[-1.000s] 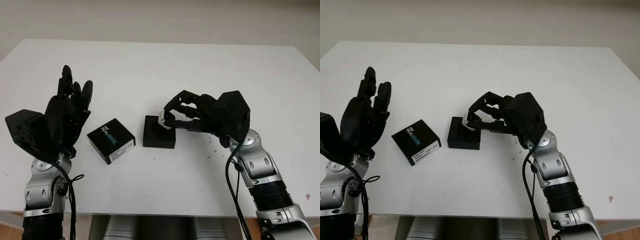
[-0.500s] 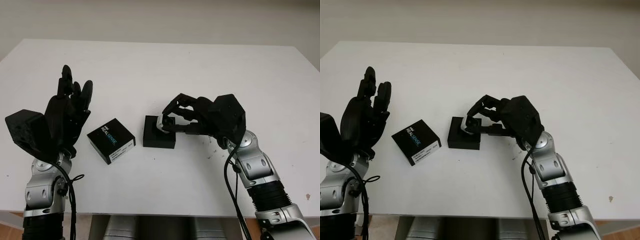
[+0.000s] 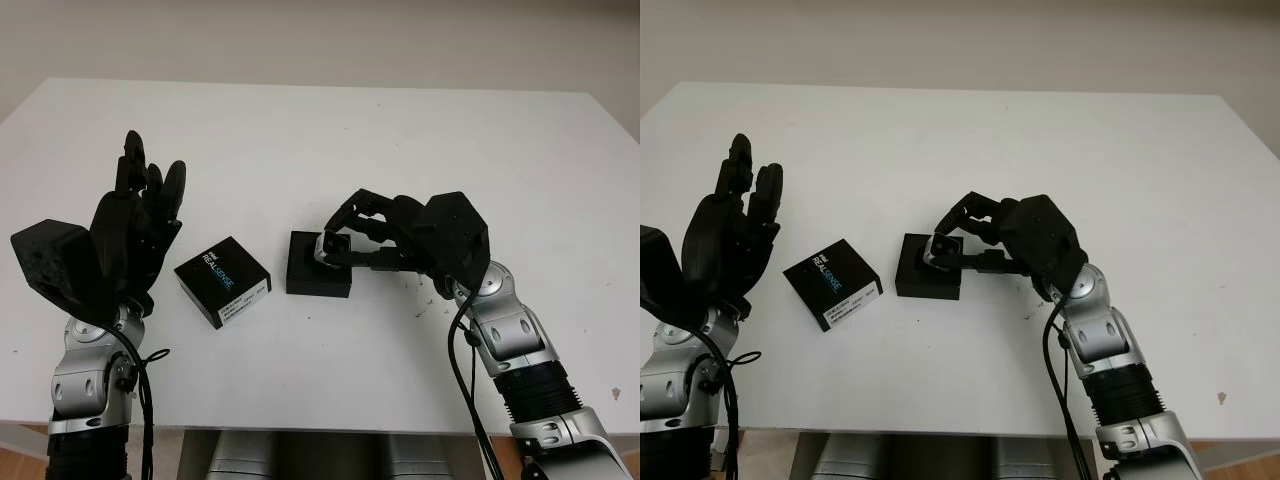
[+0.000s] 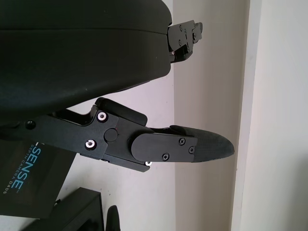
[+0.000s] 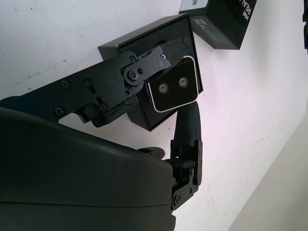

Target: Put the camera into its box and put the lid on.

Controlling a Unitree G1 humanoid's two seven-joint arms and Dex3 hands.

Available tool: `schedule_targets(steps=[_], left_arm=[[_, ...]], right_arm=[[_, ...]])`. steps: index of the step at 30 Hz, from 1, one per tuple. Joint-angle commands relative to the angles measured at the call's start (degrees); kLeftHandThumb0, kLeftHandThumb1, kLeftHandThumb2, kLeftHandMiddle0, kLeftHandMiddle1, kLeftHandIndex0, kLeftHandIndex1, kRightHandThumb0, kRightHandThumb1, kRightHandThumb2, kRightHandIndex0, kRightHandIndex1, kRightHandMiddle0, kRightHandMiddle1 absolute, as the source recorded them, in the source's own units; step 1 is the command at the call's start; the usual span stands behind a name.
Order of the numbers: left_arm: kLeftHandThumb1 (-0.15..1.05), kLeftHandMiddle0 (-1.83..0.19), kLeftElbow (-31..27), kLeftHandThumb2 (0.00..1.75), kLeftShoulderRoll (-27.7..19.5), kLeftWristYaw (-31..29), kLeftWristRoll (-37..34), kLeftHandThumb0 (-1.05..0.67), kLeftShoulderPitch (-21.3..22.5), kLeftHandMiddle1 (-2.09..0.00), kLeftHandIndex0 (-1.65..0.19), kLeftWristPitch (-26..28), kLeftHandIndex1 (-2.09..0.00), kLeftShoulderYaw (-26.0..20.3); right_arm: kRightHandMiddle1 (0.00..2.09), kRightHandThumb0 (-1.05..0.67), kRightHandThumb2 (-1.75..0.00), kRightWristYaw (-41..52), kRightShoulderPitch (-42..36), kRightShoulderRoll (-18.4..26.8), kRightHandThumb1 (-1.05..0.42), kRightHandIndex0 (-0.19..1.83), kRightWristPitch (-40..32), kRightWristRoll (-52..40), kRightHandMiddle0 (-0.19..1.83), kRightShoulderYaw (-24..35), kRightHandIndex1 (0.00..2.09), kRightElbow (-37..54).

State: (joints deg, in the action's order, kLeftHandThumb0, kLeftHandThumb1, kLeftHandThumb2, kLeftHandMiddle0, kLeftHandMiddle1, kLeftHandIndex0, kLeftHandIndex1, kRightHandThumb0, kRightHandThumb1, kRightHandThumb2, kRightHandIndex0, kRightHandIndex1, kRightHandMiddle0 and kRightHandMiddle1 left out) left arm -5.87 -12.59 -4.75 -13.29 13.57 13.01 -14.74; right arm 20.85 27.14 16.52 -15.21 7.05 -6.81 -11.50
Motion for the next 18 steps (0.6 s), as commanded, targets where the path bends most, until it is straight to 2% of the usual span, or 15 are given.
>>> schedule_targets(steps=[1, 18], left_arm=[[1.05, 0.19, -0.58, 0.32, 0.14, -0.04, -0.26, -0.7, -0.4, 0.0, 0.19, -0.22, -0.01, -0.24], [1.05, 0.19, -1.2, 0.34, 0.27, 0.09, -0.44, -0.69, -0.98, 0.0, 0.19, 0.22, 0.0, -0.18]], right_arm=[[1.66, -0.43, -0.05, -0.28, 0.68, 0.56, -0.93, 0.34, 0.64, 0.33, 0.34, 0.0, 0.05, -0.63], [1.68, -0.43, -0.05, -0.52, 1.29, -0.75, -0.93, 0.32, -0.07, 0.9, 0.33, -0.85, 0.05, -2.11]])
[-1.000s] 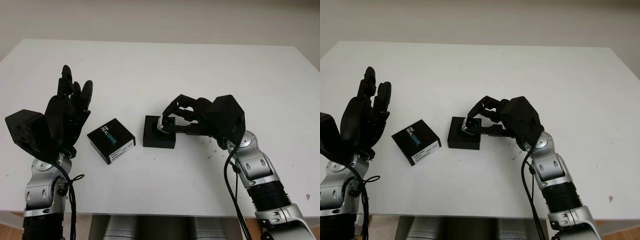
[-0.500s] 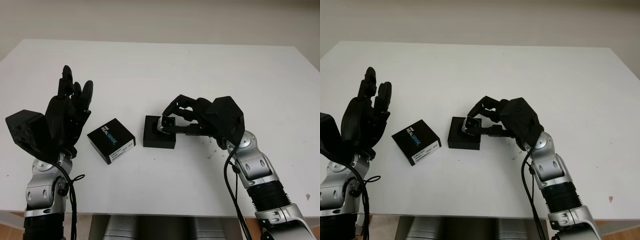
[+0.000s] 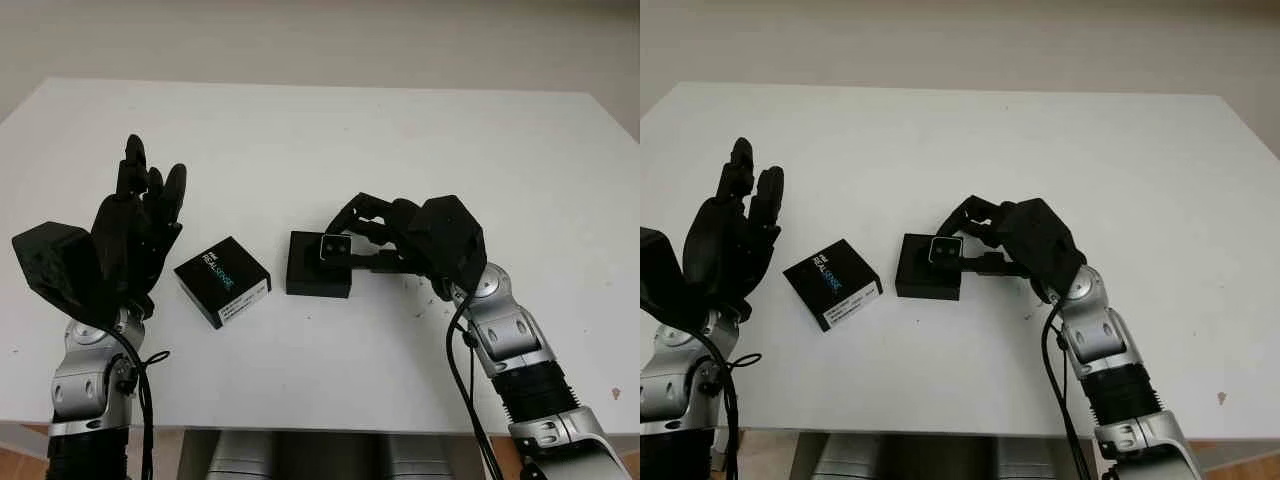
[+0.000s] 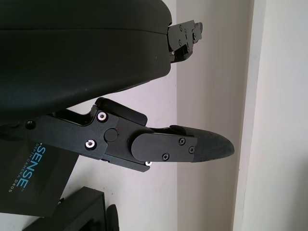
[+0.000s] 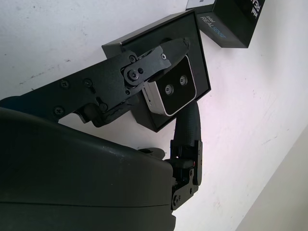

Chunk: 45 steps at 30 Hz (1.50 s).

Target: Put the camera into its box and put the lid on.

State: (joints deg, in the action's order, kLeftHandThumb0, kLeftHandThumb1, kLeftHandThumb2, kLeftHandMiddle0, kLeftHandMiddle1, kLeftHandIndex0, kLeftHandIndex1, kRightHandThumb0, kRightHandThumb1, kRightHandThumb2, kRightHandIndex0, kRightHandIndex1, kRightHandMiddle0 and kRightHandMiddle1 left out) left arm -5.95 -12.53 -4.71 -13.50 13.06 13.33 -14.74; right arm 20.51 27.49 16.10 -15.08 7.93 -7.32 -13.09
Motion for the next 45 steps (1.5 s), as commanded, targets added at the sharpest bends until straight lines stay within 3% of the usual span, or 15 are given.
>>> schedule_targets(steps=[1, 29, 45], left_arm=[[1.05, 0.19, -1.09, 0.33, 0.23, 0.1, -0.16, -0.69, -0.47, 0.0, 0.19, -0.16, -0.01, -0.16], [1.05, 0.19, -1.26, 0.34, 0.21, 0.5, 0.65, -0.7, -1.27, 0.0, 0.19, -0.94, -0.02, -0.18], [1.05, 0.19, -1.35, 0.33, -0.12, -0.19, 0.49, -0.7, -1.59, 0.0, 0.19, -0.92, -0.01, -0.71]], right_arm=[[1.68, -0.44, -0.05, -0.2, 0.99, -0.43, -0.93, 0.32, -0.24, 0.07, 0.33, -0.45, 0.05, -0.59], [1.64, -0.44, -0.06, -1.23, 0.81, -4.37, -0.94, 0.33, 0.34, -1.29, 0.32, -1.03, 0.05, -2.11], [1.65, -0.46, -0.06, -2.48, 0.07, -3.61, -0.95, 0.31, 1.05, -0.68, 0.28, -0.85, 0.05, -1.3]])
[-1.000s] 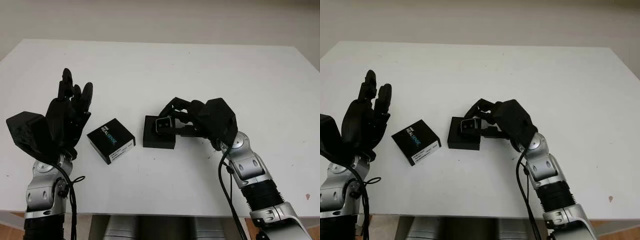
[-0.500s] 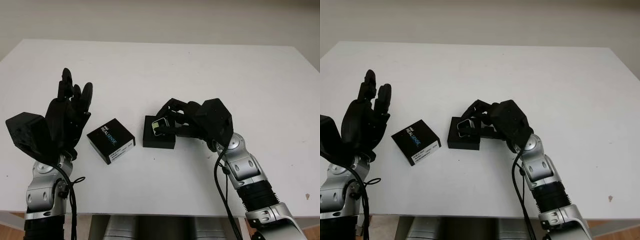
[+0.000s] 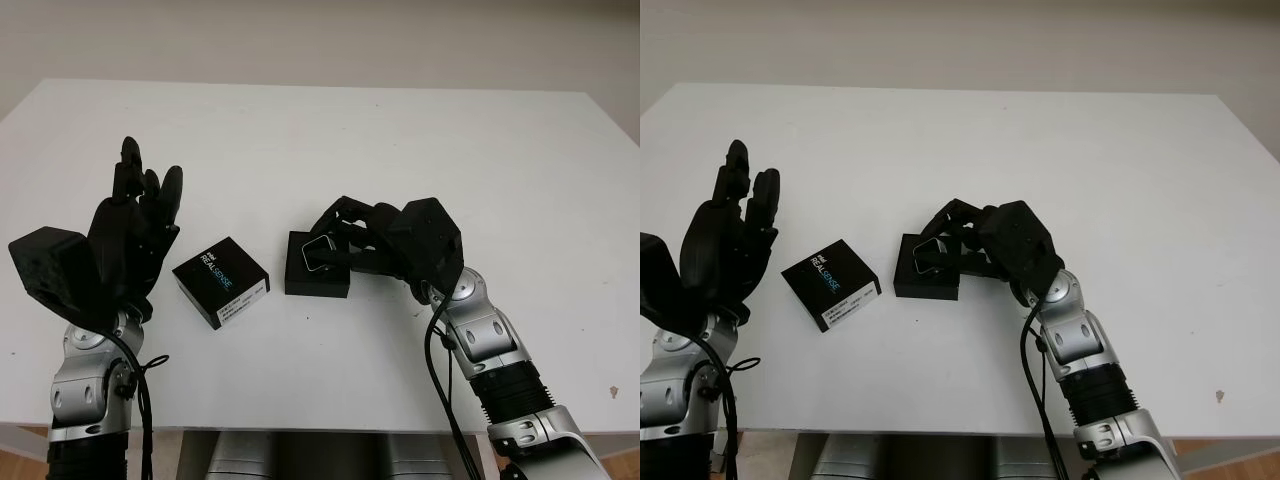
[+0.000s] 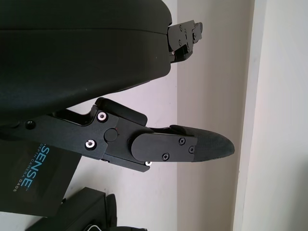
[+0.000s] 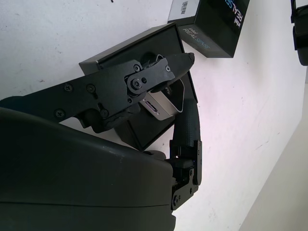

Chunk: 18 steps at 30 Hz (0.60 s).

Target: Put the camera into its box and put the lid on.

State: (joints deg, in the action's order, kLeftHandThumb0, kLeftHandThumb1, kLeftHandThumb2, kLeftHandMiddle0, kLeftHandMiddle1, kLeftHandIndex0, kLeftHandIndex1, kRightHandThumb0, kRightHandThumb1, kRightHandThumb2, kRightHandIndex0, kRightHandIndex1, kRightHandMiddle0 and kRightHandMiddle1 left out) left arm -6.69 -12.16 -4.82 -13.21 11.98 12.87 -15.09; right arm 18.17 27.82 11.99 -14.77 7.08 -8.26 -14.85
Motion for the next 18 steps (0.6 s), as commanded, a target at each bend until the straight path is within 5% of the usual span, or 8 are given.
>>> schedule_targets(steps=[1, 4, 11, 18], left_arm=[[1.05, 0.19, -0.67, 0.33, -0.6, -0.1, 0.29, -0.71, -0.54, 0.0, 0.19, -0.43, -0.01, -0.34], [1.05, 0.19, -0.56, 0.34, -0.88, -0.41, 0.22, -0.71, -0.58, 0.0, 0.19, -0.4, -0.01, -0.44], [1.05, 0.19, -0.19, 0.32, -0.87, -0.98, -0.43, -0.71, -0.45, 0.0, 0.19, -0.5, -0.01, -0.68], [1.05, 0.19, -0.14, 0.31, -0.83, -0.77, -0.62, -0.69, 0.16, -0.01, 0.18, -0.14, -0.02, -1.03]], right_arm=[[1.64, -0.46, -0.06, -0.14, -0.27, 0.62, -0.95, 0.31, 0.78, 0.26, 0.27, 0.06, 0.05, 0.57], [1.55, -0.48, -0.05, 0.72, -0.06, 0.98, -0.94, 0.29, 0.08, -0.29, 0.21, 0.4, 0.04, 1.11], [0.94, -0.64, -0.05, 4.33, 1.26, 4.1, -0.9, 0.12, 1.61, -0.48, 0.07, 0.59, 0.02, 1.45], [0.8, -0.62, -0.05, 5.3, 2.29, 6.37, -0.87, 0.08, 5.24, -0.73, 0.1, 1.29, 0.03, 1.01]])
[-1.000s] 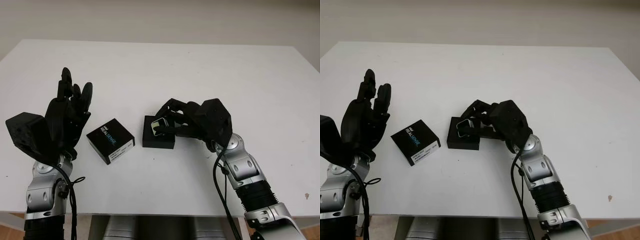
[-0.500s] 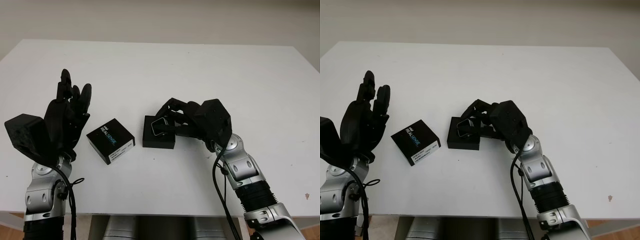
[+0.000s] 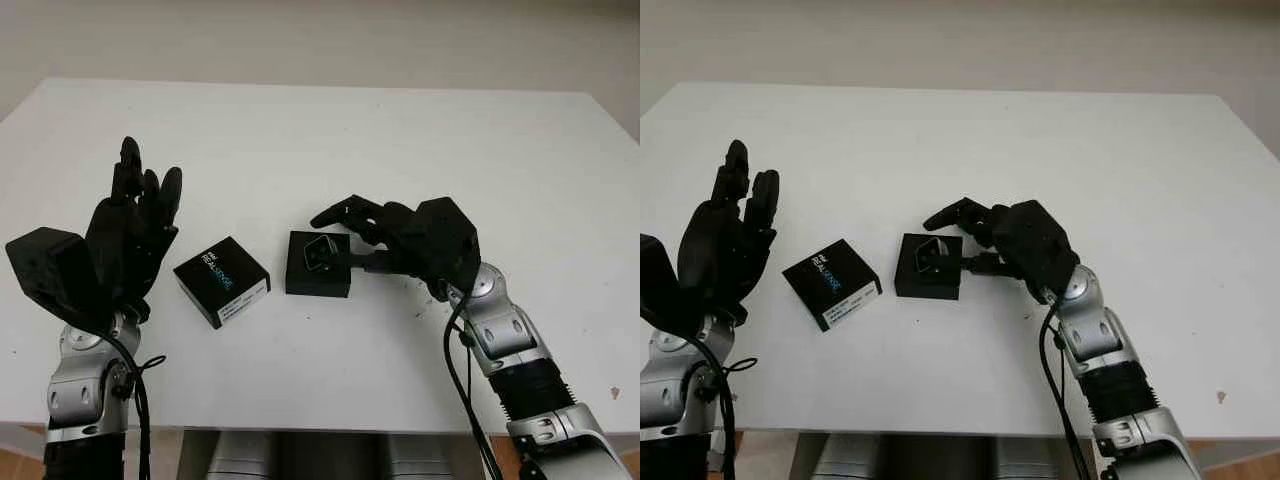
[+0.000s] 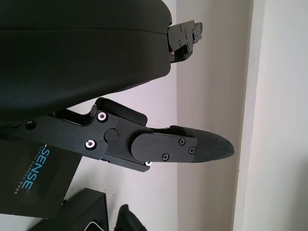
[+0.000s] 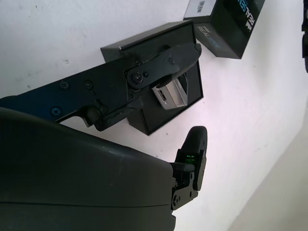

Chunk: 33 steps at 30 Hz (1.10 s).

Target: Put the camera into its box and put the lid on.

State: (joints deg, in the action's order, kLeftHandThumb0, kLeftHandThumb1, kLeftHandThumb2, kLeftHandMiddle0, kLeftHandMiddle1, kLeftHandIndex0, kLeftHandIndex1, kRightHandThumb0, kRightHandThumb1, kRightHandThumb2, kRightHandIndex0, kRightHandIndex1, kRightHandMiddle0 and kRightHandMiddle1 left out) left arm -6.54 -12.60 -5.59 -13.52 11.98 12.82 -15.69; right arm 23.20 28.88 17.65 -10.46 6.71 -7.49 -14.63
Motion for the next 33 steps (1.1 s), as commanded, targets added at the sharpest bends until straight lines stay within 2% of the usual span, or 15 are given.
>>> schedule_targets(steps=[1, 14, 33], left_arm=[[1.05, 0.19, -0.4, 0.31, -0.43, 0.04, -0.3, -0.69, 0.2, -0.01, 0.18, 0.08, -0.02, -0.46], [1.05, 0.19, -1.07, 0.29, -0.39, 0.52, -0.28, -0.69, 0.3, -0.03, 0.18, 1.11, -0.04, -0.59], [1.05, 0.19, -1.47, 0.29, -0.3, 0.64, -0.45, -0.7, -0.03, -0.03, 0.18, 1.26, -0.05, -0.77]], right_arm=[[0.79, -0.62, -0.05, 0.62, 1.48, 1.09, -0.86, 0.08, 1.34, -0.35, 0.1, 0.61, 0.03, 0.78], [0.7, -0.6, -0.05, 4.24, 4.0, 6.84, -0.82, 0.09, 10.43, 2.54, 0.15, -0.15, 0.05, 1.05], [0.73, -0.58, -0.06, -5.35, 0.19, 6.27, -0.81, 0.18, 21.31, 12.25, 0.33, -3.28, 0.08, -1.5]])
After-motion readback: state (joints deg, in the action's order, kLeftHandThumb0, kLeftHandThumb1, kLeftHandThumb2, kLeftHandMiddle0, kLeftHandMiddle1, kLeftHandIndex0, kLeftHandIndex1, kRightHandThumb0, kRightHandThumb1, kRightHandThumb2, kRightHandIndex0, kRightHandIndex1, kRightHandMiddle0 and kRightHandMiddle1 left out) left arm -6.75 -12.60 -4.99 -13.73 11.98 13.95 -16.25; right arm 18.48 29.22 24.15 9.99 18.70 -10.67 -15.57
